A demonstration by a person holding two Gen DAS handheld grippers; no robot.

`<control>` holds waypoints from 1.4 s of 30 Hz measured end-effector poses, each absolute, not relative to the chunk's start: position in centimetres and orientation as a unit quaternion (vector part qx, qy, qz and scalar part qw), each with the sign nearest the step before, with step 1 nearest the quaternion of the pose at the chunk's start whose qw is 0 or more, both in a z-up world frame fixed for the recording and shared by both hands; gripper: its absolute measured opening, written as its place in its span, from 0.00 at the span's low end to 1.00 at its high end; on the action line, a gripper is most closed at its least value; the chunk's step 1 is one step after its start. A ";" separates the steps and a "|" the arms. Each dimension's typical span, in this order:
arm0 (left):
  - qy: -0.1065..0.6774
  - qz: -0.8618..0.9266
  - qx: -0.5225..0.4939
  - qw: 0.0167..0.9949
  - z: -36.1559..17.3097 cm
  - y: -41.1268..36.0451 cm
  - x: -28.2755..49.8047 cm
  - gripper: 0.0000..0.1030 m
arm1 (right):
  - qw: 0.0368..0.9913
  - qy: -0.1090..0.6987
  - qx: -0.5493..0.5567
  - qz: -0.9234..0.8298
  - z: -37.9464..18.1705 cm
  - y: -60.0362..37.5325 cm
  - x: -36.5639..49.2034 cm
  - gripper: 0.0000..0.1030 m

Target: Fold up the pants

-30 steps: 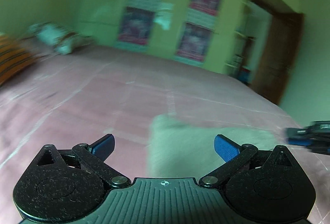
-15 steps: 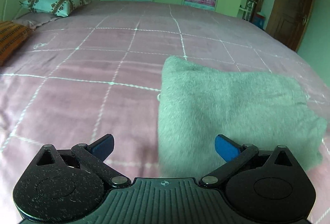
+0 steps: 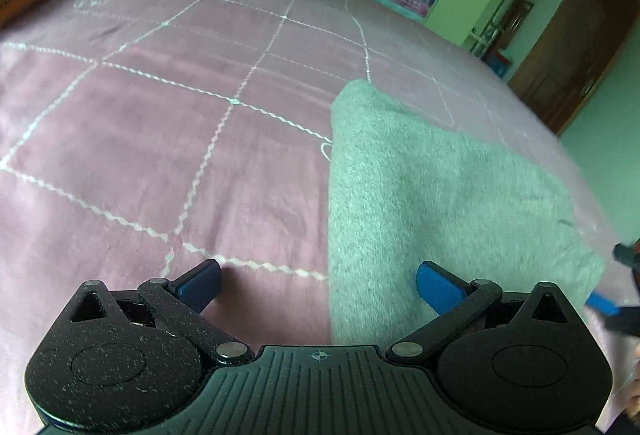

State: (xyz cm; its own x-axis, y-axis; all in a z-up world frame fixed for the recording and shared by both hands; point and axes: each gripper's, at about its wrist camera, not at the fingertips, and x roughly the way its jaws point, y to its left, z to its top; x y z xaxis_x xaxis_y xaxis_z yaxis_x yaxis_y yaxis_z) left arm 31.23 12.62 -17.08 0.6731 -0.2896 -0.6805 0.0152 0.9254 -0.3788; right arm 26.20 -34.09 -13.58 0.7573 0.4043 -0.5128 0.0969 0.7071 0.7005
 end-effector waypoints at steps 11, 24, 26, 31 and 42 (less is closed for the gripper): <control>0.405 -0.155 -0.249 0.866 -18.7 13.2 36.2 1.00 | 0.816 0.366 0.420 0.150 -16.2 -34.7 29.1 0.80; 0.446 -0.232 -0.215 0.837 -18.4 7.6 41.9 0.88 | 0.796 0.418 0.399 0.178 -16.3 -32.2 33.8 0.65; 0.442 -0.238 -0.217 0.837 -18.7 7.4 41.8 0.85 | 0.793 0.427 0.391 0.190 -16.1 -31.9 33.7 0.56; 0.432 -0.217 -0.309 0.819 -20.3 10.2 41.5 0.52 | 0.780 0.440 0.402 0.190 -16.6 -32.8 33.4 0.49; 0.367 -0.222 -0.367 0.825 -17.7 10.4 39.3 0.25 | 0.811 0.421 0.338 0.228 -10.3 -30.5 33.7 0.38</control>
